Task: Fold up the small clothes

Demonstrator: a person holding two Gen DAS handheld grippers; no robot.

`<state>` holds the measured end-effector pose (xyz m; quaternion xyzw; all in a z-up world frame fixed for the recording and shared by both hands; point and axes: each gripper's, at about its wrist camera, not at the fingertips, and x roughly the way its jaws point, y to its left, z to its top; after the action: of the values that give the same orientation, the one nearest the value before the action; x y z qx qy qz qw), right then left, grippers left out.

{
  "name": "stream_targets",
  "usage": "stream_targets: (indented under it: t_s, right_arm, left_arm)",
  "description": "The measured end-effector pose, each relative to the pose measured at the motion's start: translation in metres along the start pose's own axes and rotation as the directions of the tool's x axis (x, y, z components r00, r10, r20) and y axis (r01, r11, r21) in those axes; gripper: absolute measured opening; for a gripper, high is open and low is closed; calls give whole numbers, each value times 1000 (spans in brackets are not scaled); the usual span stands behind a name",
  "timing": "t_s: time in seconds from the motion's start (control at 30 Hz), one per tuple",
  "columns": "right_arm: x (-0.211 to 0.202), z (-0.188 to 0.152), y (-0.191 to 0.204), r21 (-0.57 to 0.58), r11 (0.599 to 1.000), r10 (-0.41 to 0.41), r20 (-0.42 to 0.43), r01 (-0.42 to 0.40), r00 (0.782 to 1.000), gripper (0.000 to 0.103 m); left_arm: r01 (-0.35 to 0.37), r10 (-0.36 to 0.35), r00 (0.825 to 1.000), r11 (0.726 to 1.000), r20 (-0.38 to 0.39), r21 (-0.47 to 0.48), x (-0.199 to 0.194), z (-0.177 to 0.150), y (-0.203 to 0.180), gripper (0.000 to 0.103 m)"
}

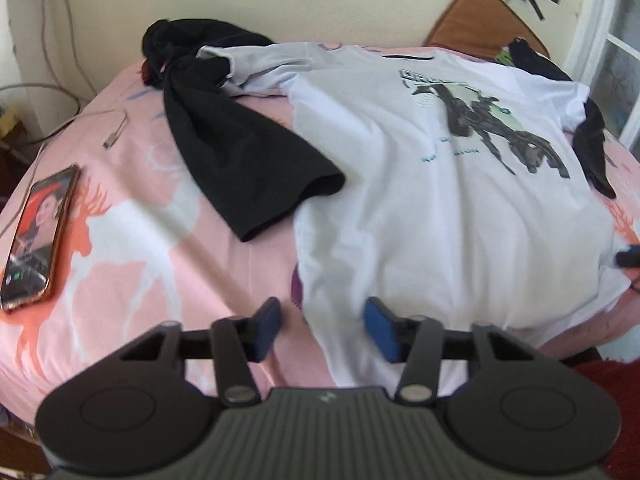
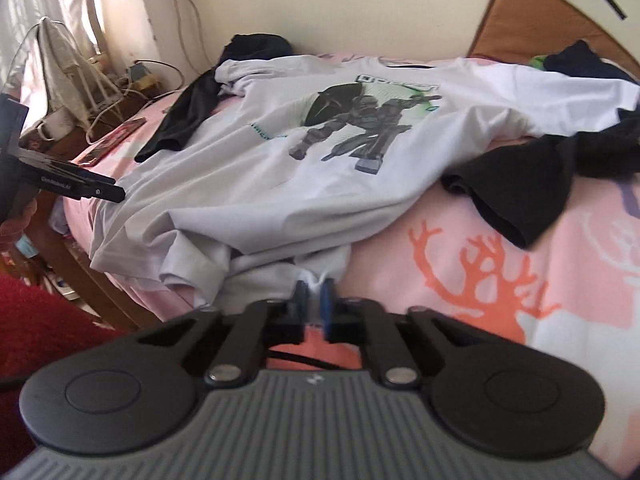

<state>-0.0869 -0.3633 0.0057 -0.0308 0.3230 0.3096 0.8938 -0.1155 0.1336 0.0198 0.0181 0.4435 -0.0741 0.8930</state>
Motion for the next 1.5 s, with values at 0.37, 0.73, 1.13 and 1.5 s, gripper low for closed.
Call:
stream_targets:
  t_s: [0.37,0.73,1.13,1.5]
  right_arm:
    - [-97,-73,-34,213,958,-160,-149,190,976,8]
    - [-100,2,-59,138,973,-200,116,183,973,39]
    - [6,76,-101,138,978,-178,138,159,974,39]
    - [-27,78,-161,347,908,-330,250,234,910,45]
  left_arm:
    - [53,-55,998,997,39,62,4,-4,-5,51]
    - [83,-81,994,996,67,-19,-14,-27,9,57]
    - [-37,37,999,999,-25,5,-24,-36,1,7]
    - [32,-9,980,993,198,-111,-45,58,30,39]
